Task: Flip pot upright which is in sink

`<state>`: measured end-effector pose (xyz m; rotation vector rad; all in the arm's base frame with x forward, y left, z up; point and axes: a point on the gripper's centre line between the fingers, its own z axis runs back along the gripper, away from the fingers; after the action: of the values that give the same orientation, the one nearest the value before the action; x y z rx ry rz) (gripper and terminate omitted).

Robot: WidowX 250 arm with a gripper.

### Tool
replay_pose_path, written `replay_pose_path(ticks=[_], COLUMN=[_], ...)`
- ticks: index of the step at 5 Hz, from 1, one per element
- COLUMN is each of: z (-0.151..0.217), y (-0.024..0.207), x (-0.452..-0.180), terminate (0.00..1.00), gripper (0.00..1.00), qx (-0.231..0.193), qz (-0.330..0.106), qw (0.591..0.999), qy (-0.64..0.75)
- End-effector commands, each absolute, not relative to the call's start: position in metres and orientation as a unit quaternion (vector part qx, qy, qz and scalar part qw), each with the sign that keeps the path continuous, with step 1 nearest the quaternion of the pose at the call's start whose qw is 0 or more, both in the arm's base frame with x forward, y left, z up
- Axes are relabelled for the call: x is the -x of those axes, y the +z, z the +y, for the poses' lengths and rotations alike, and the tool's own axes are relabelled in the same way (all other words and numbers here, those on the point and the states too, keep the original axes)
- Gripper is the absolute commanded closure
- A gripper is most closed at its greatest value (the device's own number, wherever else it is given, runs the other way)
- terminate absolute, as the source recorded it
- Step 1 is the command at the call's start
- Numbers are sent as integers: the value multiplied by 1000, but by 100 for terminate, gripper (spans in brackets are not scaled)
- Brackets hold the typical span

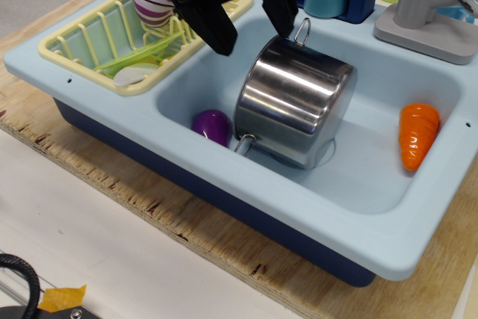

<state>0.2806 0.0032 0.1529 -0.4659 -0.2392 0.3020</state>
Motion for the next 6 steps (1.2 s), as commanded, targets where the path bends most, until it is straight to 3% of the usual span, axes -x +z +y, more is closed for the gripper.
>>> replay_pose_path(ticks=[1,3,4,5,6], z=[-8,-35,-50,-56,-61], y=[146,136,146,149,146], x=[-285,-297,-300,-296,-296], terminate=[0,0,0,0,0], gripper=[0,0,0,100,100], qx=[262,300,300,281,268], qz=[-124,-122,-136,-138,-157], qw=[945,933,933,941,946], qy=[154,154,147,127,96])
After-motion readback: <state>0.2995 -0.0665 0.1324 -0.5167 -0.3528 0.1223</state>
